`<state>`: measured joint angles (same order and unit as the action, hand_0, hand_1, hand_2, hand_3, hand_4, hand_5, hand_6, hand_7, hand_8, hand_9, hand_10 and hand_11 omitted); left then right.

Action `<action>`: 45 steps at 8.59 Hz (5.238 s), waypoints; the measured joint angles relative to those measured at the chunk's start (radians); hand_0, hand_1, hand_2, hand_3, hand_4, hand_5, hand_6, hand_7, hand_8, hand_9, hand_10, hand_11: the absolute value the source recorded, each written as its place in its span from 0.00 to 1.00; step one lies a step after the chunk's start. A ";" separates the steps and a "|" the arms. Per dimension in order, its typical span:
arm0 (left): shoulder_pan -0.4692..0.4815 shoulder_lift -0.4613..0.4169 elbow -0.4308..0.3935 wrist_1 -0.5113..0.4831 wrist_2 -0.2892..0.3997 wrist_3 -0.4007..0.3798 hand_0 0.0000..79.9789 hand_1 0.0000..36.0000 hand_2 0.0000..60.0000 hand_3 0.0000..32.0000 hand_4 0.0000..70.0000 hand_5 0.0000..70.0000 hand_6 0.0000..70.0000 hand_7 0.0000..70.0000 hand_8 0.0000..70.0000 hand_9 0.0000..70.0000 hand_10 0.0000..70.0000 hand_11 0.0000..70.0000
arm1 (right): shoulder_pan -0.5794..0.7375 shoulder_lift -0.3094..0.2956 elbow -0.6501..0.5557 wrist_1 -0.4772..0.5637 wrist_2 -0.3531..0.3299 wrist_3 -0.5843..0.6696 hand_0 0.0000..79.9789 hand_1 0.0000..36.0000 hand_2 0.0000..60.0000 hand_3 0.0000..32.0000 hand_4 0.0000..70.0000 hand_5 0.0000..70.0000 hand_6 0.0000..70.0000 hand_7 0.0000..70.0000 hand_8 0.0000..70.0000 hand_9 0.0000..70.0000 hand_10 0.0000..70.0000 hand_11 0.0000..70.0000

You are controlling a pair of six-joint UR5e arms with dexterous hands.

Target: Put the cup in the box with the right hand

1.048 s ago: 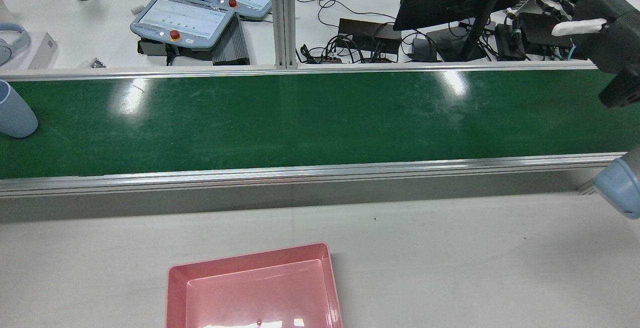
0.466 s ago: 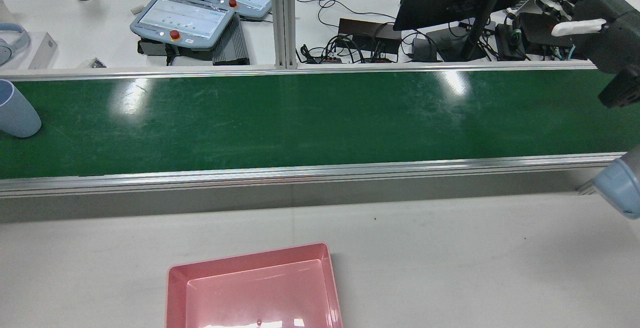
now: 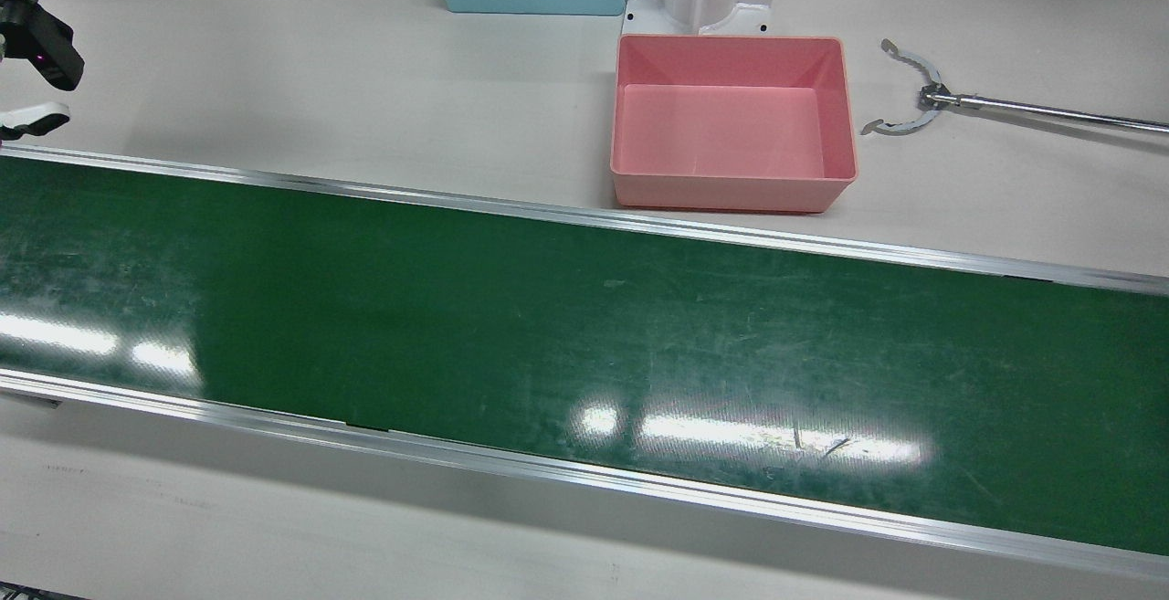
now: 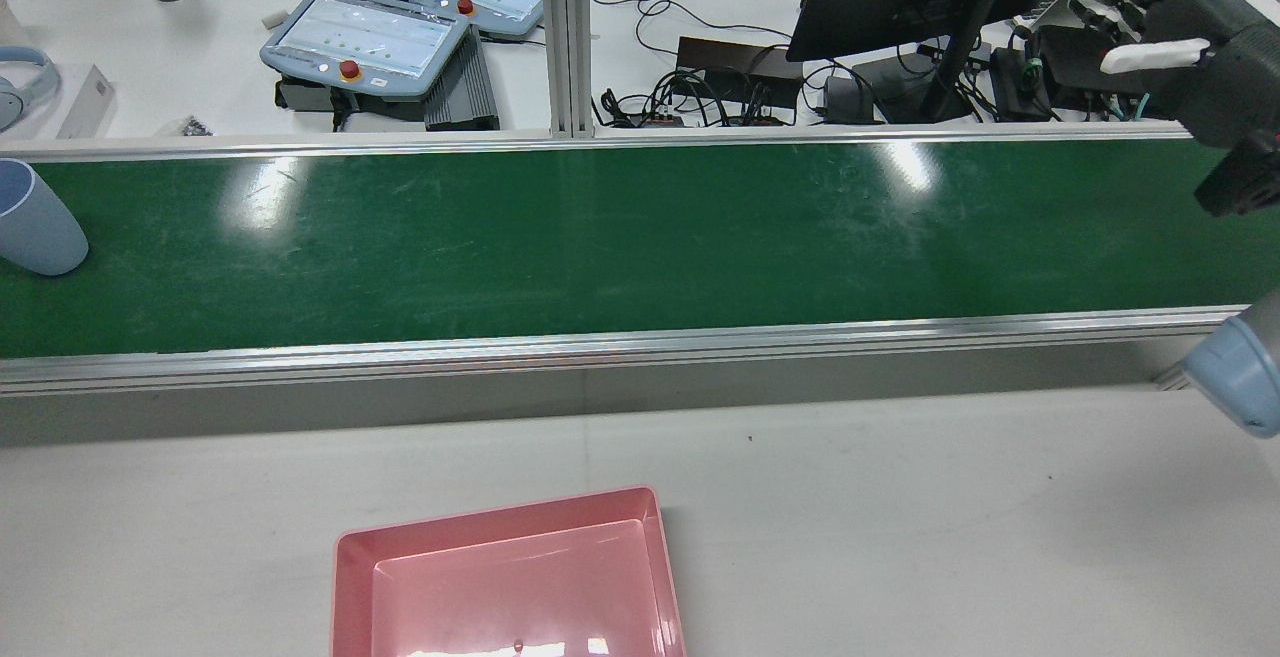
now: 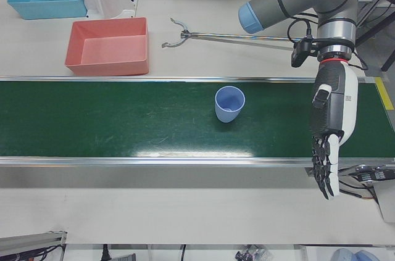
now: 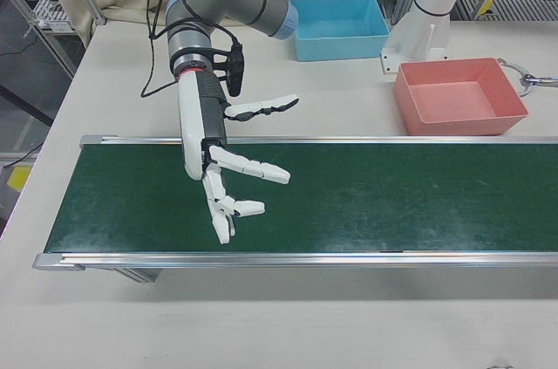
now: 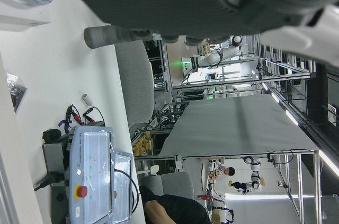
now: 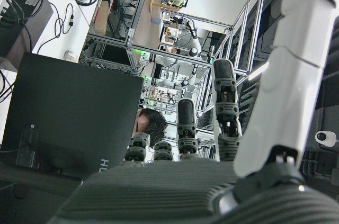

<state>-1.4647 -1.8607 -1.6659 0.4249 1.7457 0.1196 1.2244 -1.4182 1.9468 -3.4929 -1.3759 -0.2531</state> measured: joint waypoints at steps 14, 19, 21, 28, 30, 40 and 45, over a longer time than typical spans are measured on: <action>0.000 0.000 0.000 0.000 0.000 -0.001 0.00 0.00 0.00 0.00 0.00 0.00 0.00 0.00 0.00 0.00 0.00 0.00 | 0.000 -0.001 0.005 0.000 0.000 0.000 0.70 0.35 0.00 0.00 0.50 0.08 0.14 0.61 0.02 0.13 0.09 0.15; 0.000 0.000 0.000 0.000 0.000 0.000 0.00 0.00 0.00 0.00 0.00 0.00 0.00 0.00 0.00 0.00 0.00 0.00 | 0.000 -0.001 0.002 0.000 0.000 0.000 0.70 0.35 0.00 0.00 0.50 0.08 0.14 0.61 0.02 0.13 0.09 0.15; 0.000 0.000 0.000 0.000 0.000 -0.001 0.00 0.00 0.00 0.00 0.00 0.00 0.00 0.00 0.00 0.00 0.00 0.00 | -0.001 -0.001 0.002 0.000 0.000 0.000 0.70 0.35 0.00 0.00 0.50 0.08 0.14 0.61 0.02 0.13 0.09 0.15; 0.000 0.000 0.000 0.000 0.000 0.000 0.00 0.00 0.00 0.00 0.00 0.00 0.00 0.00 0.00 0.00 0.00 0.00 | -0.002 -0.001 0.001 0.000 0.000 0.000 0.70 0.34 0.00 0.00 0.50 0.08 0.14 0.61 0.03 0.14 0.09 0.16; 0.000 0.000 0.000 0.000 0.000 -0.001 0.00 0.00 0.00 0.00 0.00 0.00 0.00 0.00 0.00 0.00 0.00 0.00 | -0.002 -0.001 0.001 0.000 0.000 0.000 0.70 0.34 0.00 0.00 0.51 0.08 0.14 0.61 0.03 0.14 0.09 0.16; 0.000 0.000 0.000 0.000 0.000 -0.001 0.00 0.00 0.00 0.00 0.00 0.00 0.00 0.00 0.00 0.00 0.00 0.00 | -0.002 -0.001 0.004 0.000 0.000 0.000 0.70 0.35 0.00 0.00 0.50 0.08 0.13 0.60 0.02 0.13 0.09 0.16; 0.000 0.000 0.000 0.000 0.000 0.000 0.00 0.00 0.00 0.00 0.00 0.00 0.00 0.00 0.00 0.00 0.00 0.00 | -0.002 -0.001 0.003 0.000 0.000 0.000 0.70 0.35 0.00 0.00 0.50 0.08 0.13 0.60 0.02 0.13 0.09 0.16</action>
<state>-1.4644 -1.8607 -1.6659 0.4249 1.7457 0.1193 1.2226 -1.4190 1.9498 -3.4929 -1.3760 -0.2531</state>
